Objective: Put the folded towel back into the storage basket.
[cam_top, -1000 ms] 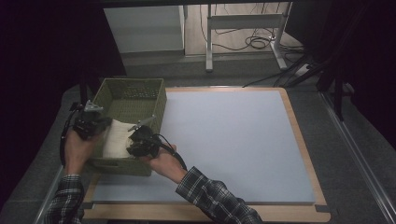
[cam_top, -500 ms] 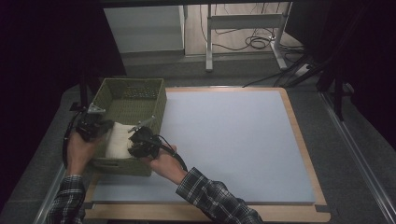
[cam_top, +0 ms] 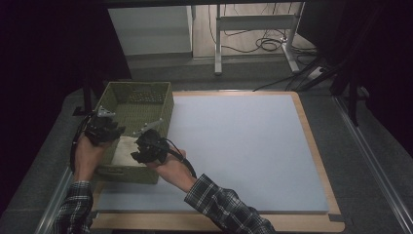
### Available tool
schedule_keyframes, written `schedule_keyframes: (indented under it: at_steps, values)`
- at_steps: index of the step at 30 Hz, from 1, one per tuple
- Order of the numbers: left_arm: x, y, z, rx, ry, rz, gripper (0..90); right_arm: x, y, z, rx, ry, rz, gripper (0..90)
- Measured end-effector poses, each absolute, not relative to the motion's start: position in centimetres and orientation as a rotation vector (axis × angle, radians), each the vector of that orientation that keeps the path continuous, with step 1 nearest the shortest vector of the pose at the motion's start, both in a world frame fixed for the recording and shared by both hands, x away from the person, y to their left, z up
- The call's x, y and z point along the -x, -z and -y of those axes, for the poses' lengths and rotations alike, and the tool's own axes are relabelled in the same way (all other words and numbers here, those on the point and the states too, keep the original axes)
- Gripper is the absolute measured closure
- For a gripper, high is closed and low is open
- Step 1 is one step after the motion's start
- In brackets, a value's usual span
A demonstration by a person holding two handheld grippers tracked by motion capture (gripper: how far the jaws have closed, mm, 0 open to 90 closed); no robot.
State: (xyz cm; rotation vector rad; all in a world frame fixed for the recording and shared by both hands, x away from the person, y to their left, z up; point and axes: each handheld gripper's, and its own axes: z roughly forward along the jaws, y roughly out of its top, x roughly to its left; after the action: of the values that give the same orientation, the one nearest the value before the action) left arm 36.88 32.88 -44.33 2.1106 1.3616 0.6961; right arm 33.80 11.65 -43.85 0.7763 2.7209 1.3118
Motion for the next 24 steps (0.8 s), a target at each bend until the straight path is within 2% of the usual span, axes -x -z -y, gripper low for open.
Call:
schedule_keyframes:
  at_steps: [8, 12, 24]
  values:
    - [-37.1, 44.1, -32.5, -2.045, -0.673, -1.379, 43.5, -34.4, 43.5, -10.2, -0.708, -1.329, -2.684, 55.6]
    - [-37.4, 44.0, -32.1, -2.026, -0.642, -1.383, 36.4, -34.4, 43.3, -9.6, -0.647, -1.326, -2.662, 47.4]
    - [-38.1, 44.0, -31.0, -1.984, -0.554, -1.385, 21.8, -34.9, 42.8, -6.6, -0.611, -1.337, -2.614, 33.7]
